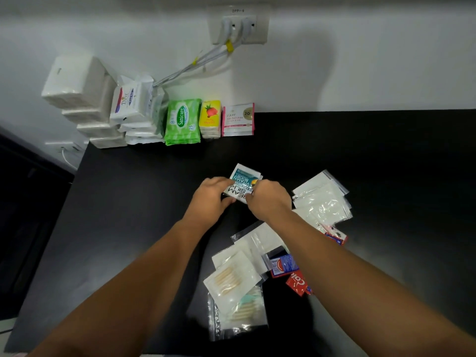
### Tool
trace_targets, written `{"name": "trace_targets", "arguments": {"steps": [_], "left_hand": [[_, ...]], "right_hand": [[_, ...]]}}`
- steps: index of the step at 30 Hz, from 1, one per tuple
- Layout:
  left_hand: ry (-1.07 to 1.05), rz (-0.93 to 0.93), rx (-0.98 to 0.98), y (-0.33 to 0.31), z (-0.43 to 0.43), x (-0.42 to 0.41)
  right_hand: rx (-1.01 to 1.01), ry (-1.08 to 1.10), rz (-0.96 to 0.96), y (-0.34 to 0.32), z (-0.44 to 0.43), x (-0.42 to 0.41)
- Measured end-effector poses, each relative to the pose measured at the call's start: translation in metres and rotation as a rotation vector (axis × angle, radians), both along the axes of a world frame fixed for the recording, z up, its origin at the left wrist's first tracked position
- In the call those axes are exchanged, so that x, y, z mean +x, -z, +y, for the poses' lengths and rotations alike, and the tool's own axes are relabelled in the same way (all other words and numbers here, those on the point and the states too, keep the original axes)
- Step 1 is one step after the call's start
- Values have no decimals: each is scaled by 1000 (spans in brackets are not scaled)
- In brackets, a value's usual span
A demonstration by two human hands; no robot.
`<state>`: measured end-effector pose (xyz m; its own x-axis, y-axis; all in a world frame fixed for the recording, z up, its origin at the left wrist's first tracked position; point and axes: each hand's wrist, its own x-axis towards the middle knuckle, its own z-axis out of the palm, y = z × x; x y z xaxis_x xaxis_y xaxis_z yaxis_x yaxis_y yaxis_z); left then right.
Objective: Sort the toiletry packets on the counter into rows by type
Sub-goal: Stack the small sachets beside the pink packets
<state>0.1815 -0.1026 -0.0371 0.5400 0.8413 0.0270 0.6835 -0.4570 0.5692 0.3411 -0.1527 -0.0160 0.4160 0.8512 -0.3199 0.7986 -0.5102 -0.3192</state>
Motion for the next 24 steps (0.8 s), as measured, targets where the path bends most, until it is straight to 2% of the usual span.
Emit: {"name": "trace_targets", "arguments": {"steps": [4,10,14,18,24], "left_hand": [[-30,-3,72,4,8,41],[-79,3,114,17,32,96],[-115,17,128,26,54,121],[-235,136,297,33,71,137],[-255,151,485,41,93,149]], "right_hand": [[24,-130,-122,0,4,33],[119,-185,-219,10,23,81],[135,-197,-188,14,46,107],[224,-199,-187,19,64,124],[366,-208,-62,30,85,135]]}}
